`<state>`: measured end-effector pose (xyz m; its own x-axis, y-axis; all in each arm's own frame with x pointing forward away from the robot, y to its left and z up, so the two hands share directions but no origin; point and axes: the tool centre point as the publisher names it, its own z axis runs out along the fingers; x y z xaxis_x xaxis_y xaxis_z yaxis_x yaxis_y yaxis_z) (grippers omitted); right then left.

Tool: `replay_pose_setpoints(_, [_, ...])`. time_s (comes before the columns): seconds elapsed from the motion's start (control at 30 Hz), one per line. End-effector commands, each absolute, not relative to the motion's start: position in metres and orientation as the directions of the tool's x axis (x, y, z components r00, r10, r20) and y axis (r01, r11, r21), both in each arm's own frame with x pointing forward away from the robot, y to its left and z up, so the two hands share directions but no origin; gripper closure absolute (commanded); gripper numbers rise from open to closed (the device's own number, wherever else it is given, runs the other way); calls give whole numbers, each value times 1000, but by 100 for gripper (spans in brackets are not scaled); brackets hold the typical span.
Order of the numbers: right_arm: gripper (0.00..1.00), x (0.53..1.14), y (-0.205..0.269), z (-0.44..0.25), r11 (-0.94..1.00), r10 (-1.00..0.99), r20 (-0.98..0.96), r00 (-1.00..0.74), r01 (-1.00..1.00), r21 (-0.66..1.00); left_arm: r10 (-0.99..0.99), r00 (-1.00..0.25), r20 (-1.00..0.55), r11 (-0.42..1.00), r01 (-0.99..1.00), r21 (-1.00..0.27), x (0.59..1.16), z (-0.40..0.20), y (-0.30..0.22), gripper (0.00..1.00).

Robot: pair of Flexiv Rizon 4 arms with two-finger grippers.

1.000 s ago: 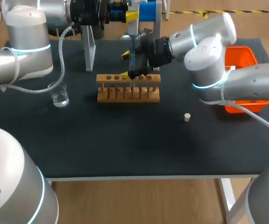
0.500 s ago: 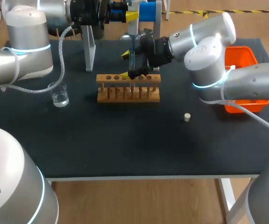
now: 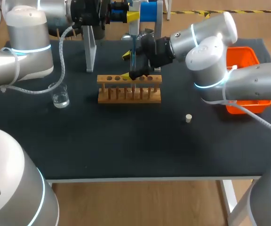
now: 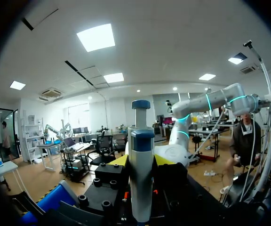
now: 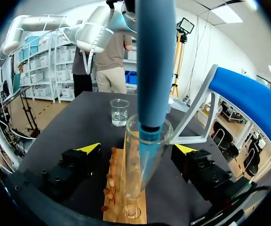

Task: Invert the test tube, pick up the pipette, mount the tip to pipette, aspirate from beaker and dispense into the tube, eject the tip, return the pipette, and cap with the stopper.

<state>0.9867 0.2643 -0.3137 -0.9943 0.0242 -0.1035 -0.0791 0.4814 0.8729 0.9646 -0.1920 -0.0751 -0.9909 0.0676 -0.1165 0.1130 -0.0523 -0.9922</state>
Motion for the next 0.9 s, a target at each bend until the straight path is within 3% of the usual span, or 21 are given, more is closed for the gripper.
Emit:
replay_pose_setpoints(0.03, [0,988,264,-314,483,21,-102,-995,-79,872,72,-990,-117,-52,114,-992,966,-74,-191,100])
replay_pose_setpoints(0.9, [0,988,264,-314,483,21,-102,-995,-79,872,68,-987,-148,-38,145,-989,958,-51,-195,100])
